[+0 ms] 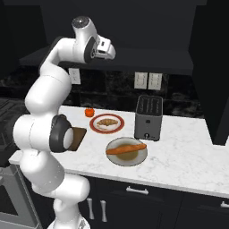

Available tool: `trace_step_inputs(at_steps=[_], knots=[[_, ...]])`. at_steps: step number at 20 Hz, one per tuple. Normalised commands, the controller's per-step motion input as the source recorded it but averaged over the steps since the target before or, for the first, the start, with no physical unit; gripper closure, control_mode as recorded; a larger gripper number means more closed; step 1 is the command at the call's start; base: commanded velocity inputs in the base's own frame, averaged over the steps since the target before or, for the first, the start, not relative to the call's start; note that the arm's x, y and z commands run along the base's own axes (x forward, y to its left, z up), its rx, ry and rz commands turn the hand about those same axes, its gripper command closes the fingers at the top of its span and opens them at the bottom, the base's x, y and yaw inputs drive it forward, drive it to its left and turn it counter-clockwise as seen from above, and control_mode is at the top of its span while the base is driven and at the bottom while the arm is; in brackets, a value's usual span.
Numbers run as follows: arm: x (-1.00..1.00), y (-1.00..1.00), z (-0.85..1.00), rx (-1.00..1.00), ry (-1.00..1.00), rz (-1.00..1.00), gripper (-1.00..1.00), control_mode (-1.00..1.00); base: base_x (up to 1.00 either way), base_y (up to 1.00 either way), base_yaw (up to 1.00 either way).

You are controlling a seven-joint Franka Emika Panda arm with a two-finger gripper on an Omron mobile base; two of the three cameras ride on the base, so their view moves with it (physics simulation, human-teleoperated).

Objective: From the different types of pastries on the counter, select a croissant and place it on the cutting board. Then retrieve a jar of jam from the cabinet and place it alongside the croissant on the cutting board.

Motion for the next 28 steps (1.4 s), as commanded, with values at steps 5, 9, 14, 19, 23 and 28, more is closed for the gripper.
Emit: trace_step_inputs(at_steps=[5,9,14,19,23,28], knots=[[0.51,0.0,0.0,0.0,0.05,0.0,-1.0,-1.0,0.0,0.0,0.0],[0.49,0.0,0.0,0.0,0.02,0.0,-1.0,-1.0,0.0,0.0,0.0],[0.43,0.0,0.0,0.0,0.01,0.0,-1.0,-1.0,0.0,0.0,0.0],[0.25,0.02,0.0,0.0,0.0,0.0,1.0,-1.0,0.0,0.0,0.0],[0.02,0.0,0.0,0.0,0.0,0.0,1.0,-1.0,0.0,0.0,0.0],[-0.02,-0.03,0.0,0.0,0.0,0.0,1.0,-1.0,0.0,0.0,0.0]])
